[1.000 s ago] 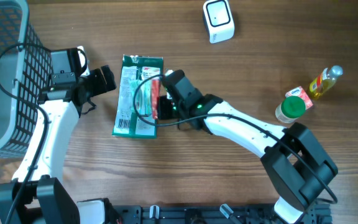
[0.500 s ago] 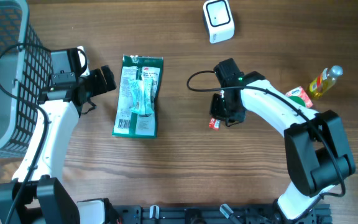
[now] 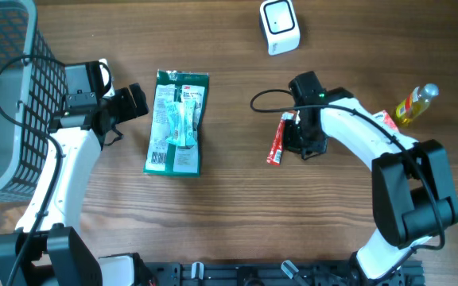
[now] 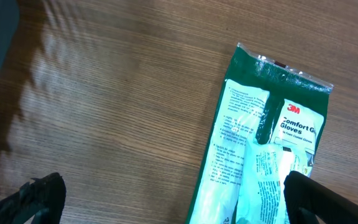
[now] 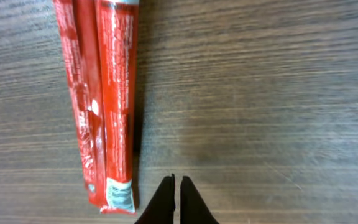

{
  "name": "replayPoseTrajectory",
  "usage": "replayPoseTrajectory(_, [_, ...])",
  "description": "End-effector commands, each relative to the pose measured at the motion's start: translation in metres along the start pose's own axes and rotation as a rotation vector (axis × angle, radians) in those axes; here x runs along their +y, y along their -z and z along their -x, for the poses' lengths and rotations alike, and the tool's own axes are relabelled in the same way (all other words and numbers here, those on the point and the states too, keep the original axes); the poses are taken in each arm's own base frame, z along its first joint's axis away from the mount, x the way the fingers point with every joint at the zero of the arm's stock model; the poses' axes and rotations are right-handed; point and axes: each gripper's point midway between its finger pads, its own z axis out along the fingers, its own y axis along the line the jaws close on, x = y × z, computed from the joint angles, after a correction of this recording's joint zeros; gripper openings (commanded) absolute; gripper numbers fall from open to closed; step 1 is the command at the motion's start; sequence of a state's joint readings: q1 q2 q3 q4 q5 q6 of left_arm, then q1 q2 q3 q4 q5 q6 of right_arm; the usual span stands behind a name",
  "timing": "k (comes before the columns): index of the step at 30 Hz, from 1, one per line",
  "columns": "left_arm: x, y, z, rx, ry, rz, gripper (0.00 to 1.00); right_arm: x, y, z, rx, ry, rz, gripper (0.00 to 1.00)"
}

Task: Scan the item barcode

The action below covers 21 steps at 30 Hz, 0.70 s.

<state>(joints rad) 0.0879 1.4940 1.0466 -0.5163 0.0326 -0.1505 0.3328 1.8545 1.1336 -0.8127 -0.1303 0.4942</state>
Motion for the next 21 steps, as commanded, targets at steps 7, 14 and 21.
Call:
replayPoseTrajectory(7, [-0.001,0.002,0.004,-0.010,-0.011,-0.011,1.00,0.084,-0.010,-0.021,-0.049,0.128,0.189,0.11])
replayPoseTrajectory(14, [-0.001,0.002,0.004,-0.010,-0.012,-0.010,1.00,0.135,0.032,0.017,-0.246,0.343,0.320,0.04])
replayPoseTrajectory(21, [-0.001,0.002,0.004,-0.010,-0.011,-0.011,1.00,0.061,0.010,0.108,-0.461,0.151,0.107,0.09])
